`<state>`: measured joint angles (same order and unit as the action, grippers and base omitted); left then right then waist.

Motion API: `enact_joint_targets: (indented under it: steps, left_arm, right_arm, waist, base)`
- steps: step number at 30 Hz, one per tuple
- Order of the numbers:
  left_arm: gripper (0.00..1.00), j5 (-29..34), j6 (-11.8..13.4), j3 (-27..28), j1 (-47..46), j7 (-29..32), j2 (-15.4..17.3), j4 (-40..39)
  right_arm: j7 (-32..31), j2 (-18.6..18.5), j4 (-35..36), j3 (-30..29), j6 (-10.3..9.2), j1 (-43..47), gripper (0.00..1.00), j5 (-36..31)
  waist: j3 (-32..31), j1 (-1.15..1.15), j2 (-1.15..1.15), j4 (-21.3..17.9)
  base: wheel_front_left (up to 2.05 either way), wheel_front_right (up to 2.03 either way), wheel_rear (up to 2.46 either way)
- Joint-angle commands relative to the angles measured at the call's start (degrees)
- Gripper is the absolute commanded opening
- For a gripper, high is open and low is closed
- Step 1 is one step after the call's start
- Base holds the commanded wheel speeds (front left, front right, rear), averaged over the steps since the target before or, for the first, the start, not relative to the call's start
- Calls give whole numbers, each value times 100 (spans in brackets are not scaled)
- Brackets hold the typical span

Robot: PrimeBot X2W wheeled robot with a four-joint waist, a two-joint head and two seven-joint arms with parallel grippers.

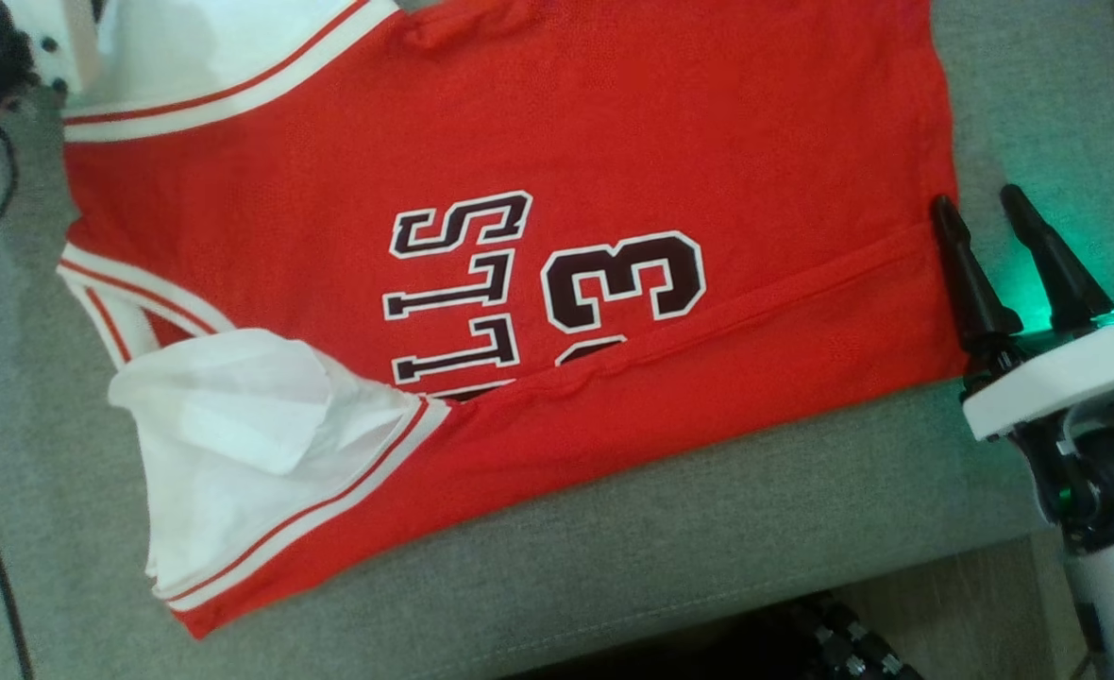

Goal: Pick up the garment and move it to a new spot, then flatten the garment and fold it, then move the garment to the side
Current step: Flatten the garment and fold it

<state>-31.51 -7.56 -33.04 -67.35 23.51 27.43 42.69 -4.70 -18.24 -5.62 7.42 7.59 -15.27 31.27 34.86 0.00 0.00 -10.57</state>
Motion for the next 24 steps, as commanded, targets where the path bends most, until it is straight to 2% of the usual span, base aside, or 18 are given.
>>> enact_joint_targets:
  steps: [1,10,11,12,13,14,21,24]
  left_arm:
    - [100,-41,9,98,-292,-30,337,-75]
    - [100,-324,8,-367,-420,89,485,11]
    - [68,-366,8,-424,-428,93,513,-10]
    - [45,-424,8,-499,-424,127,531,-41]
    - [7,-487,8,-576,-420,171,555,-75]
    - [0,-551,8,-652,-418,216,586,-115]
    - [0,-849,8,-1011,-446,208,758,-371]
    - [0,-881,8,-1186,-439,-104,798,-532]
  right_arm:
    - [50,-33,84,107,-10,60,100,50]
    - [162,-31,-57,125,-10,-15,100,77]
    - [170,-30,-69,127,-10,-21,100,80]
    - [177,-32,-82,131,-10,-27,100,84]
    - [183,-33,-95,130,-10,-34,100,90]
    - [187,-36,-107,132,-10,-41,100,96]
    - [179,-76,-96,138,-10,-159,100,88]
    - [86,-118,-46,188,-10,-361,100,112]
  waist:
    - [12,0,0,-28]
    - [60,0,0,-165]
    - [61,0,0,-180]
    - [59,0,0,-194]
    - [58,0,0,-206]
    - [57,0,0,-217]
    - [0,0,0,-198]
    - [-140,0,0,-141]
  base:
    - [0,0,0]
    - [0,0,0]
    - [0,0,0]
    - [0,0,0]
    - [0,0,0]
    - [0,0,0]
    - [0,0,0]
    - [0,0,0]
